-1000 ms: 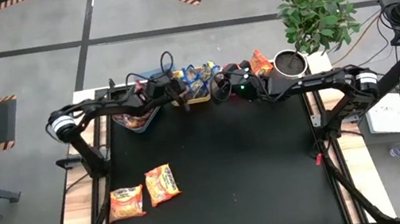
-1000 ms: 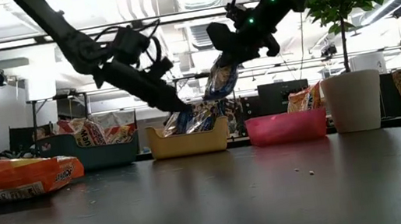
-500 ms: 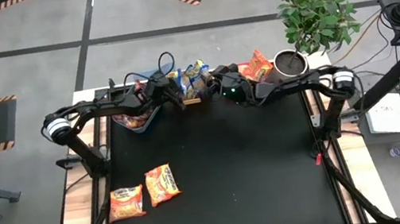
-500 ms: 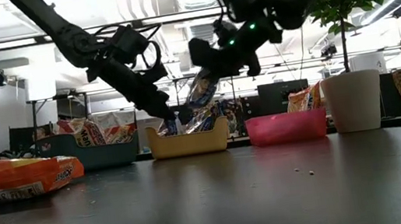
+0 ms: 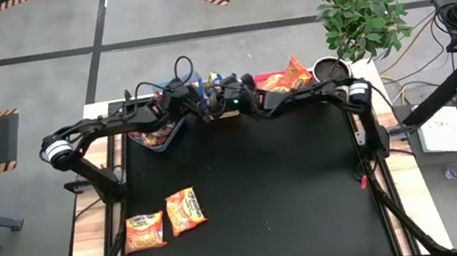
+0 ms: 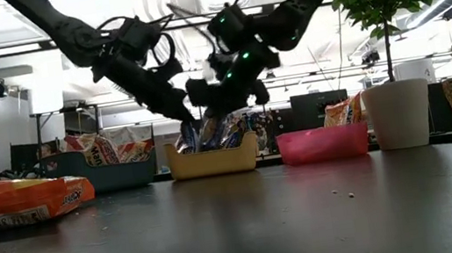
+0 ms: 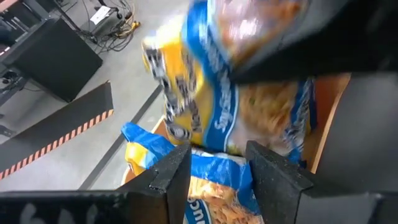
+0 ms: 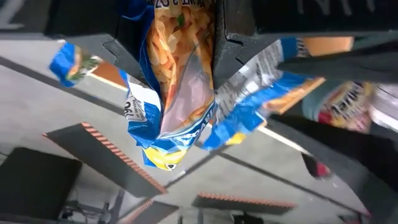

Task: Sort Maruchan noodles
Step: Put the blue noodle pack into the yellow bin

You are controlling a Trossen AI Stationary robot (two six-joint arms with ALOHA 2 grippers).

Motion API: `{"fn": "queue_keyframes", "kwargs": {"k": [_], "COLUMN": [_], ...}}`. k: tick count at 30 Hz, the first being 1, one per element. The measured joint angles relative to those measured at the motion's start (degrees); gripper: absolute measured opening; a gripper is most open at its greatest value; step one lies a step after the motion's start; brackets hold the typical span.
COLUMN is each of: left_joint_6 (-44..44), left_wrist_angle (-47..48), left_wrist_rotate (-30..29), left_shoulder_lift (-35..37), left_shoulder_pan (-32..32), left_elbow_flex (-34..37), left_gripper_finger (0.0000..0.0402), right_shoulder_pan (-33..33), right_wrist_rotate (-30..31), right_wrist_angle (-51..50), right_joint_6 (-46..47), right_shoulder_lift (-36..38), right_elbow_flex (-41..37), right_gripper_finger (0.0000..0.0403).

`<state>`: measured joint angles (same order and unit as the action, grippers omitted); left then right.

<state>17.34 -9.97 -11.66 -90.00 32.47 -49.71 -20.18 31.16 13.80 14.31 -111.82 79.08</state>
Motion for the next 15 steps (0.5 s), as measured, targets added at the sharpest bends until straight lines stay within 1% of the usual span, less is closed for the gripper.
{"fn": "queue_keyframes", "kwargs": {"k": [6,8,15], "left_joint_6": [-0.4,-0.8,-1.5], "left_wrist_angle": [3.3,5.1,8.1], "left_wrist_rotate": [-1.0,-2.2,-2.4], "left_shoulder_lift": [2.3,3.5,11.0], "left_shoulder_pan": [0.1,0.1,0.1], "left_elbow_flex": [0.1,0.1,1.7], "left_gripper_finger": [0.0137,0.0137,0.0137], "right_shoulder_pan": [0.0,0.0,0.0], "right_wrist_rotate": [0.0,0.1,-1.2], "right_wrist_angle": [-4.1,-4.7,-4.4], "right_joint_6": [-0.5,-0.9,-1.0], "right_shoulder_lift": [-5.4,-6.4,-8.7], "right_elbow_flex": [6.8,7.5,8.0], "right_gripper_finger": [0.0107,0.0107,0.0109]}}
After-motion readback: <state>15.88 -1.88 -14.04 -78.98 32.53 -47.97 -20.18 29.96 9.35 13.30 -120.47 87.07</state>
